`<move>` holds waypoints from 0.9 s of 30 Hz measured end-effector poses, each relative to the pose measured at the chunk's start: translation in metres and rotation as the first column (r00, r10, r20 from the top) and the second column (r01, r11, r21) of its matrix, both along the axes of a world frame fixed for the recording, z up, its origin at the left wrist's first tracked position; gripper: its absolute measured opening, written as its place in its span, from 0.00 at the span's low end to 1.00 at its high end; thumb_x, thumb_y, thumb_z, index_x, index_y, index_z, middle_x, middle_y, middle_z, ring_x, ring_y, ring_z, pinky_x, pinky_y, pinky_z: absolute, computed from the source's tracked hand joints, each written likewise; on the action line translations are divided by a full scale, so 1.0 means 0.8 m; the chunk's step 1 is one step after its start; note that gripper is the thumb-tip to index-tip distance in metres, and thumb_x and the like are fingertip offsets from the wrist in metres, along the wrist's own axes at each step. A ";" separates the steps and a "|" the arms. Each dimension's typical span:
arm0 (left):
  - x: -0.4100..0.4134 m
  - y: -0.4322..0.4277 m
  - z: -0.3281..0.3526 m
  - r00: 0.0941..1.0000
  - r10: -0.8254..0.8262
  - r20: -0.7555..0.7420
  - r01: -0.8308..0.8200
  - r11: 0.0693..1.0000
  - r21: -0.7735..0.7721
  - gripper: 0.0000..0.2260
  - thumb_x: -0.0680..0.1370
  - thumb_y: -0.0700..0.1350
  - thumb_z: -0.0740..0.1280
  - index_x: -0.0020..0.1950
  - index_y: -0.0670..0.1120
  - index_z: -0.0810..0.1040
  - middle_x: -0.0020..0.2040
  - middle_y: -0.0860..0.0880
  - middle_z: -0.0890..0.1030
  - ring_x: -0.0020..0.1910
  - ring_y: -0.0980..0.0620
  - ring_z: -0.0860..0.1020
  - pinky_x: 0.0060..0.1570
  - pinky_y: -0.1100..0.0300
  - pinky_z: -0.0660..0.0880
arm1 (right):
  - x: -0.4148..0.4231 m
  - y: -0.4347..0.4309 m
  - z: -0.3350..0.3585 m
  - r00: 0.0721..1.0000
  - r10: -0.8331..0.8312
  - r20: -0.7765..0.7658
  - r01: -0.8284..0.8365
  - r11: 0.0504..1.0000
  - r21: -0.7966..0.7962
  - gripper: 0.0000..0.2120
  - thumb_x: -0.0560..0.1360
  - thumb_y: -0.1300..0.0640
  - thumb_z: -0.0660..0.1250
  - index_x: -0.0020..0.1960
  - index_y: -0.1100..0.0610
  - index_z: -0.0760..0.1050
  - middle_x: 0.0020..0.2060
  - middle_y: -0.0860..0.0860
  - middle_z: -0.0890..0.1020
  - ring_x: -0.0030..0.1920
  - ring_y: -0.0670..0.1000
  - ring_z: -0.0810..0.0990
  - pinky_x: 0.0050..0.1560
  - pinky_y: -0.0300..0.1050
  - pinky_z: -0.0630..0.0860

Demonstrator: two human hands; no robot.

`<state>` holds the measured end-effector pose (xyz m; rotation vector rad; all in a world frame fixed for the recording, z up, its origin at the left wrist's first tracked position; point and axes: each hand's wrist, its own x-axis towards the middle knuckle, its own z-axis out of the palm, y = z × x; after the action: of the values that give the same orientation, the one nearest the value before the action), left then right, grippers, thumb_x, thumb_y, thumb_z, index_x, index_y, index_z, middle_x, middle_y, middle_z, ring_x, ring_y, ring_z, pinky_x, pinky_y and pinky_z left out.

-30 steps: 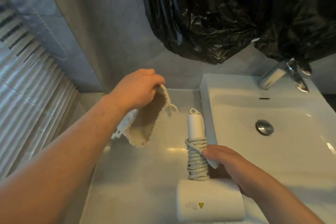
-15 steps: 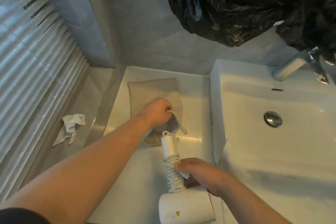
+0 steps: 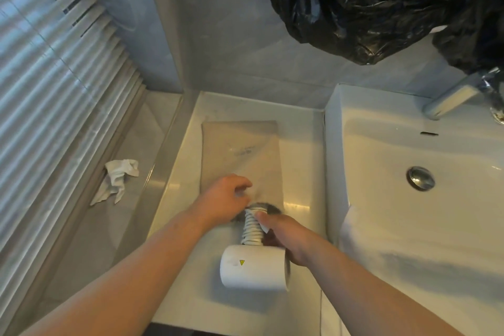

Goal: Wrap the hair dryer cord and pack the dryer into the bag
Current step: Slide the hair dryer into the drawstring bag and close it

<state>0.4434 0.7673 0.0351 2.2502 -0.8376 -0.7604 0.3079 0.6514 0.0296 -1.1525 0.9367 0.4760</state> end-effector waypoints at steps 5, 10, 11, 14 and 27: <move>-0.051 0.082 -0.055 0.856 0.500 -0.133 -0.500 0.865 0.041 0.19 0.74 0.38 0.73 0.63 0.42 0.75 0.55 0.47 0.77 0.56 0.50 0.77 0.55 0.62 0.69 | 0.007 -0.008 -0.020 0.997 -0.048 -0.058 0.048 0.999 -0.006 0.15 0.77 0.48 0.67 0.56 0.59 0.78 0.56 0.65 0.82 0.54 0.64 0.82 0.60 0.59 0.78; -0.065 0.096 -0.071 0.799 0.570 -0.191 -0.564 0.821 0.093 0.26 0.72 0.43 0.76 0.68 0.43 0.71 0.59 0.47 0.73 0.57 0.47 0.77 0.57 0.56 0.73 | 0.016 -0.010 -0.034 0.996 -0.080 -0.033 0.080 0.997 0.004 0.15 0.77 0.50 0.66 0.57 0.60 0.77 0.55 0.65 0.82 0.46 0.61 0.82 0.57 0.62 0.77; -0.073 0.091 -0.070 0.771 0.592 -0.235 -0.584 0.804 0.110 0.28 0.72 0.44 0.76 0.69 0.43 0.69 0.60 0.45 0.73 0.56 0.46 0.76 0.55 0.58 0.72 | 0.019 -0.009 -0.037 0.996 -0.089 -0.027 0.090 0.996 0.007 0.15 0.78 0.50 0.66 0.58 0.60 0.77 0.54 0.65 0.83 0.46 0.61 0.82 0.56 0.62 0.77; -0.105 0.079 -0.068 0.709 0.600 -0.371 -0.584 0.794 0.169 0.31 0.71 0.49 0.77 0.69 0.47 0.67 0.58 0.47 0.75 0.54 0.49 0.78 0.50 0.59 0.73 | 0.024 -0.008 -0.045 0.992 -0.120 -0.027 0.120 0.993 0.018 0.17 0.78 0.50 0.66 0.58 0.63 0.77 0.54 0.65 0.83 0.50 0.63 0.82 0.55 0.61 0.78; -0.098 0.082 -0.072 0.528 0.497 -0.688 -0.598 0.793 0.115 0.19 0.70 0.37 0.77 0.59 0.47 0.78 0.53 0.47 0.85 0.53 0.47 0.83 0.48 0.55 0.81 | 0.031 -0.016 -0.057 0.996 -0.094 -0.002 0.094 0.993 -0.070 0.16 0.80 0.45 0.61 0.49 0.55 0.79 0.43 0.57 0.85 0.44 0.56 0.84 0.47 0.50 0.80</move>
<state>0.3653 0.8331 -0.0227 1.7011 0.2037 -1.0680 0.3327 0.6390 -0.0158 -1.1652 1.0142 0.3725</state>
